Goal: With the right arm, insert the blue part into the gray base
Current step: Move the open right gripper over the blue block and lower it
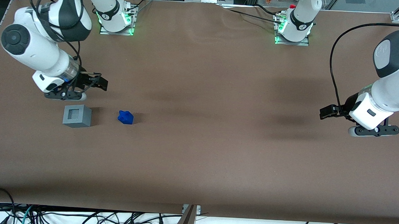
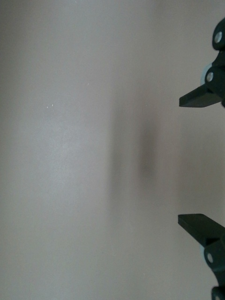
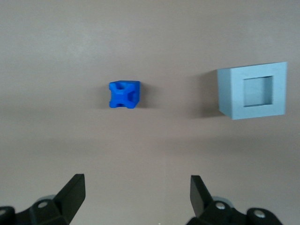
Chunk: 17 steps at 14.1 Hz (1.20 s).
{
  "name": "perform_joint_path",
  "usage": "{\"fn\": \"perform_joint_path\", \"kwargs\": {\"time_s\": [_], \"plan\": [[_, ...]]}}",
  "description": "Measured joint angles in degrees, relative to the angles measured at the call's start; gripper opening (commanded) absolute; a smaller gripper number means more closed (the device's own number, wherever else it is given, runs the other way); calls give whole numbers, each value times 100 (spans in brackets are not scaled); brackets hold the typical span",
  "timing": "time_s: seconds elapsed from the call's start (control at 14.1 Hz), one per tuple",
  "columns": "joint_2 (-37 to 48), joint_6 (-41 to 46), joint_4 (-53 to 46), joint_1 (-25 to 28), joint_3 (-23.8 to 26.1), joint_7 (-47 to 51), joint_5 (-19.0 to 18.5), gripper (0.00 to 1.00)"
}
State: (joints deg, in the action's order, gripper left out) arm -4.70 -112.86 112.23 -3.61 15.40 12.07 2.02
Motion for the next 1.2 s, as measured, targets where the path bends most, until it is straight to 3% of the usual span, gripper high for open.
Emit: {"fn": "perform_joint_path", "kwargs": {"time_s": [0.71, 1.2], "plan": [[-955, -1695, 364, 210, 117, 183, -1, 99], [-1352, -2244, 362, 209, 90, 262, -267, 99]]}}
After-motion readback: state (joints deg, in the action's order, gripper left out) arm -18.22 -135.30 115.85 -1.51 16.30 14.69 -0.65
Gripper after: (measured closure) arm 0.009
